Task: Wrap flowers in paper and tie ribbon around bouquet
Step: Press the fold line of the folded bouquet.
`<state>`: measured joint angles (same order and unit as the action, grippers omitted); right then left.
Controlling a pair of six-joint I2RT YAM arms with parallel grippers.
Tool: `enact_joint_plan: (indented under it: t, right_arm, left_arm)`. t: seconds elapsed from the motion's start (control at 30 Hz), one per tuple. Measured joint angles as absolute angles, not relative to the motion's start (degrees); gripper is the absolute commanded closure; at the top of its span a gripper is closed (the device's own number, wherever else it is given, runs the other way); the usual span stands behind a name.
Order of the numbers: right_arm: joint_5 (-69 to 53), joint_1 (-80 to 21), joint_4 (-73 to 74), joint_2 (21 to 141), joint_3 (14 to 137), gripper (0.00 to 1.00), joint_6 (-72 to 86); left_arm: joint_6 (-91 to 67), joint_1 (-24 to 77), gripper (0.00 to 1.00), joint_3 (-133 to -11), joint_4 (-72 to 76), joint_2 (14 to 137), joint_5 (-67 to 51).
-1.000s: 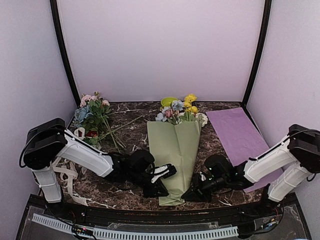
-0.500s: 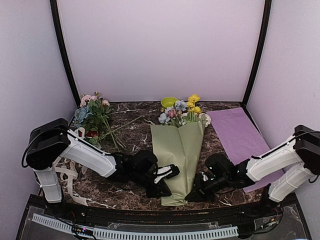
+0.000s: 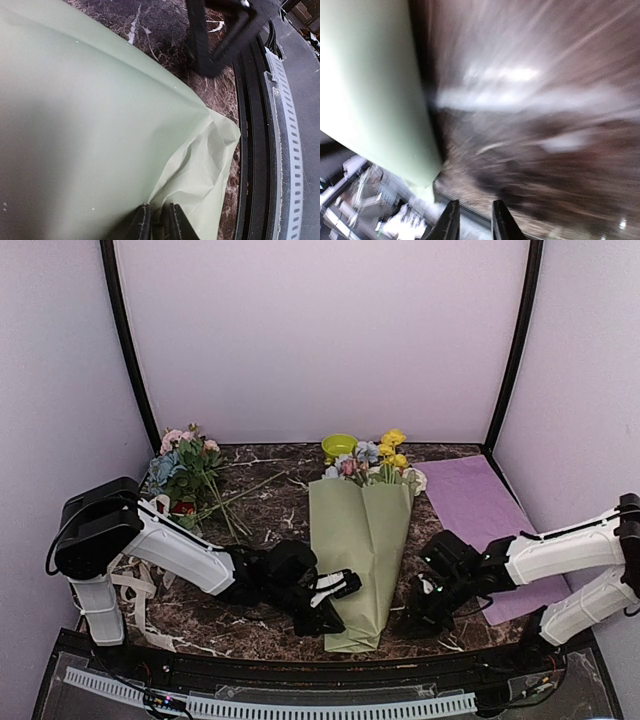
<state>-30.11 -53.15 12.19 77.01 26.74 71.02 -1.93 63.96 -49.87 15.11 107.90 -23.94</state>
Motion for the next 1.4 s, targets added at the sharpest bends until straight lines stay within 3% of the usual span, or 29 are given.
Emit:
enact_joint_plan:
  t: [0.1,0.17,0.4,0.67,1.0,1.23,1.4]
  right_arm:
    - [-24.1,-48.5,24.7,73.5,32.3,0.75,63.2]
    - [-21.7,-47.0,28.3,72.4,37.0,0.81,58.7]
    - [-21.8,-46.3,22.2,79.0,52.6,0.89,43.3]
    - [-25.3,-45.5,15.0,91.1,53.6,0.92,34.2]
    - [-25.5,-36.0,7.8,100.3,53.6,0.96,29.1]
    - [-25.2,-36.1,6.6,100.9,53.5,0.96,28.1]
    - [-25.0,-36.1,5.4,100.9,52.9,0.96,28.0]
  left_arm:
    - [-1.7,64.0,0.85,-49.8,15.2,107.9,-24.0]
    - [-1.7,64.0,0.85,-49.8,15.2,107.9,-24.0]
    - [-1.0,63.9,0.85,-49.8,15.1,107.9,-24.2]
    - [-0.2,63.9,0.83,-49.8,14.7,107.6,-24.3]
    - [1.6,63.9,0.77,-49.4,10.0,104.8,-23.0]
    - [4.1,64.5,0.63,-51.5,0.6,101.3,-20.6]
    - [7.2,65.3,0.61,-59.6,-5.9,98.2,-22.1]
